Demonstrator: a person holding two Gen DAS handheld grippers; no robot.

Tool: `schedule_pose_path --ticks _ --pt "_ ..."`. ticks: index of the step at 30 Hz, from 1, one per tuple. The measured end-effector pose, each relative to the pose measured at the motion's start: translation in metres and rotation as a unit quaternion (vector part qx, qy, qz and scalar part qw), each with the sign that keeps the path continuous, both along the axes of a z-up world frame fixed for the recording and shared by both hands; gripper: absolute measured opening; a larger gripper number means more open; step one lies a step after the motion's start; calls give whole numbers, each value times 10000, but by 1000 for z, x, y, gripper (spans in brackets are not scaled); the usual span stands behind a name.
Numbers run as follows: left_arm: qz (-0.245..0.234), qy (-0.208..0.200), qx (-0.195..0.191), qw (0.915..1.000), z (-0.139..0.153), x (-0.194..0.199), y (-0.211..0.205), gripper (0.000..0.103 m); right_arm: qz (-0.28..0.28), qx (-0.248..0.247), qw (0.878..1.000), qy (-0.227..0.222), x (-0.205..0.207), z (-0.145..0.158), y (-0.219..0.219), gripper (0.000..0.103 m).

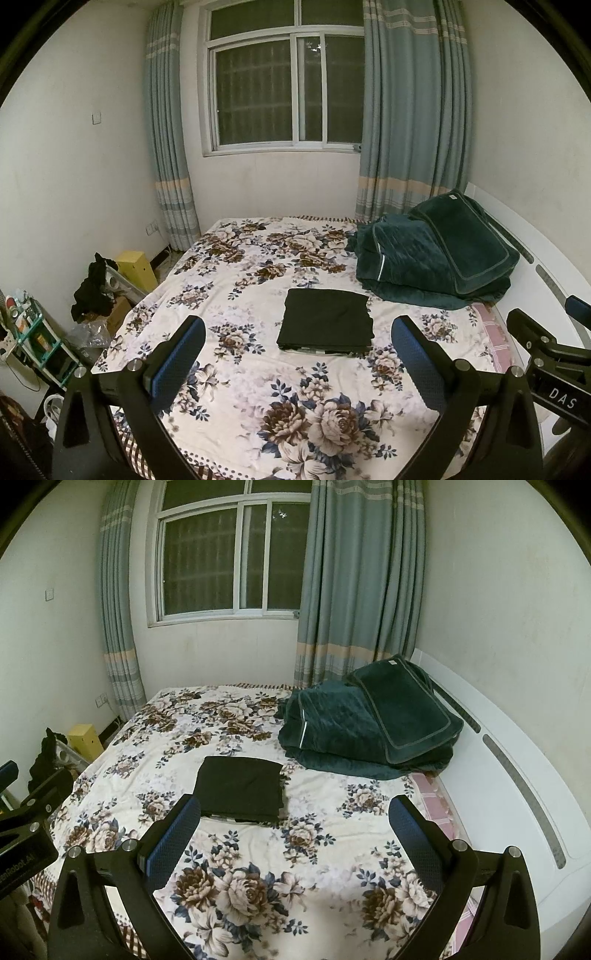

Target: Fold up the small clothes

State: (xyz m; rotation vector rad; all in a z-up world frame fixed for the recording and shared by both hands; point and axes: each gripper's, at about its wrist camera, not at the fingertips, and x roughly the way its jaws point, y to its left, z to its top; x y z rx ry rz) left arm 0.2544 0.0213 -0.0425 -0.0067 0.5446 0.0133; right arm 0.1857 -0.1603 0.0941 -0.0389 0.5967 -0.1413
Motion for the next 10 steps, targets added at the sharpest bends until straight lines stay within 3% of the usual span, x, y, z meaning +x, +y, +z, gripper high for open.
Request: schedule_pose_path --ticks 10 --pt "73 -71 42 9999 3 0 17 103 3 9 10000 3 -1 0 0 103"
